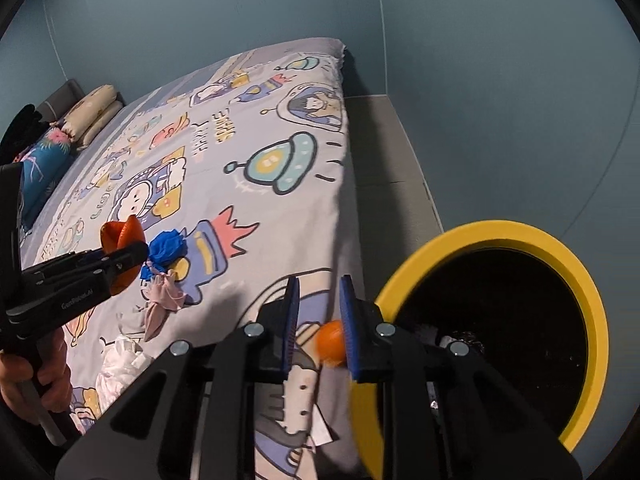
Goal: Collect trash
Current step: 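Carry both to the bin and open the right tool to drop the tangerine, then lower the tangerine peel into the bin and open the left tool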
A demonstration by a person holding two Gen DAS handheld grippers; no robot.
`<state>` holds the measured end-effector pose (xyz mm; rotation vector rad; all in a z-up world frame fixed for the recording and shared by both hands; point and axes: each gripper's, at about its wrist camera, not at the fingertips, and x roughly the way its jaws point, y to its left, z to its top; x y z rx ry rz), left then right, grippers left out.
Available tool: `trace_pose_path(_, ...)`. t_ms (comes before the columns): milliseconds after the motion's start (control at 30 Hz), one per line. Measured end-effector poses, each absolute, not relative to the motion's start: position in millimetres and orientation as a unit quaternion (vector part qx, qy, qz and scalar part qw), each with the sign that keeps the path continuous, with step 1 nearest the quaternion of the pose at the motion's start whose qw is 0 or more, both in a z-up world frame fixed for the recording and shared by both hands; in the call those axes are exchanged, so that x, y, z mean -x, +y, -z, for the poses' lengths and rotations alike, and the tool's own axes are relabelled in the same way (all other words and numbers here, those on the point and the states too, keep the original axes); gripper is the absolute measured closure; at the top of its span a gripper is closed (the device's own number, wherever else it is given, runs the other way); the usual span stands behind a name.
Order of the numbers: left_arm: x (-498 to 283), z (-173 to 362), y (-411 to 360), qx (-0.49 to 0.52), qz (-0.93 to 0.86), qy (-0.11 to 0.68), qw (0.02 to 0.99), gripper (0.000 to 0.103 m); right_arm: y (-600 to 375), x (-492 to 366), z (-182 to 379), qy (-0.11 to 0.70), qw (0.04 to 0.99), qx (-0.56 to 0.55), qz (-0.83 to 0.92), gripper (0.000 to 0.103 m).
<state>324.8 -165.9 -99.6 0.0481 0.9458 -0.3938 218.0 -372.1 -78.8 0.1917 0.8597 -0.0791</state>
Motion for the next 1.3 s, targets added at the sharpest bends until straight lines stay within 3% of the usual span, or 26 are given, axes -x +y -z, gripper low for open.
trace_pose_path(767,-281,96,-313,-0.083,0.326,0.449,0.828,0.071,-488,-130,41,0.366,0.906,-0.150,0.152,0.084)
trace_pose_path(1133,-252,125,-376,-0.108,0.364,0.474,0.794,0.070,-524,-99,44,0.358,0.896,-0.176,0.193,0.083)
trace_pose_path(1300,-250,131,-378,-0.100,0.368,0.483,0.788,0.063,-530,-94,46,0.356,0.895,-0.180,0.202,0.083)
